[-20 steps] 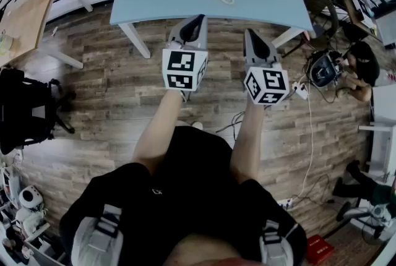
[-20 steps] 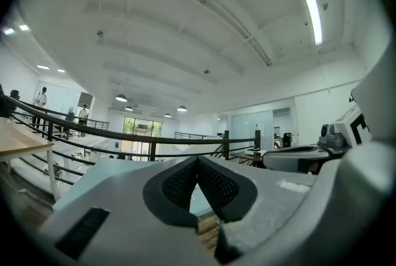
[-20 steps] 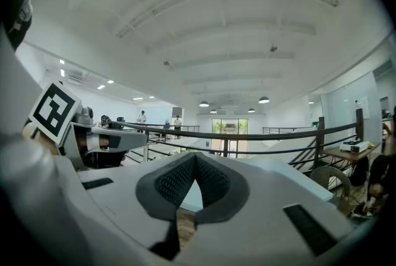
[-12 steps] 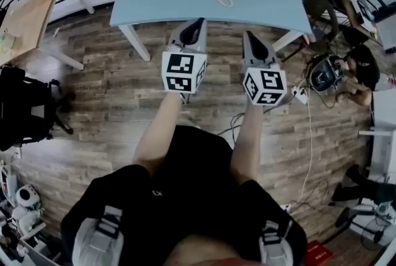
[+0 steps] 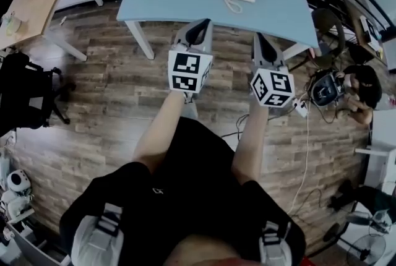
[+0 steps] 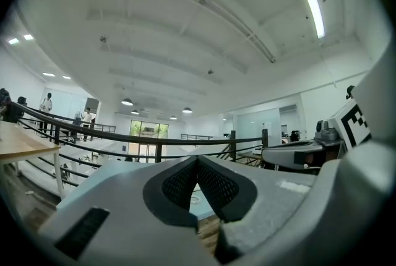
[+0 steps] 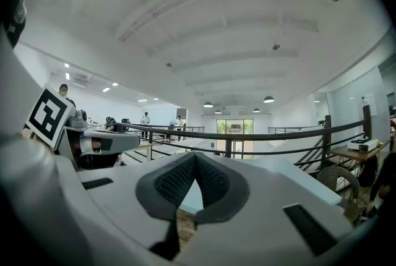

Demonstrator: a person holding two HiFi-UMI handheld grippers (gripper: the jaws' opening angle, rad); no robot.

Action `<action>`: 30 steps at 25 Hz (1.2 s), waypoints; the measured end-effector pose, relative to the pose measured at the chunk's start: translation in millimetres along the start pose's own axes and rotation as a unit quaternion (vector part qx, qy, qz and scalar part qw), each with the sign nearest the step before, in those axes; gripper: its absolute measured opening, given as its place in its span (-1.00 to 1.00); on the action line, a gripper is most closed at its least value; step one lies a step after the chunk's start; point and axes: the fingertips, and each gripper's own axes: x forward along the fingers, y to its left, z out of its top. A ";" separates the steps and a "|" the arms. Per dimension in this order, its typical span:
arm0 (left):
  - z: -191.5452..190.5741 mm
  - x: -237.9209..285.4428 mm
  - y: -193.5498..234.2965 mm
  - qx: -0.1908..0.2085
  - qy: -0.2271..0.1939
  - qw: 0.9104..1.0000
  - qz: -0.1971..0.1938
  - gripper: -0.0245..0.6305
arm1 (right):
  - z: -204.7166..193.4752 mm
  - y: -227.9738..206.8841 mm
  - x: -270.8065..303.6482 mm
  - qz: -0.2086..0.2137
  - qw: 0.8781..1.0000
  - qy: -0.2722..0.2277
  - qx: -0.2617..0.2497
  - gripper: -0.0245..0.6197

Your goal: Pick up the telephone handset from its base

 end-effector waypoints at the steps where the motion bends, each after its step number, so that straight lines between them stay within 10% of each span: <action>1: -2.0 6.3 3.8 0.000 0.001 1.000 0.000 -0.93 | -2.3 -1.5 7.5 0.003 1.000 0.000 0.001 -0.94; 30: -128.5 379.4 205.1 -0.140 0.132 0.981 -0.036 -0.93 | -117.6 -130.7 401.8 0.006 0.984 0.156 0.081 -0.93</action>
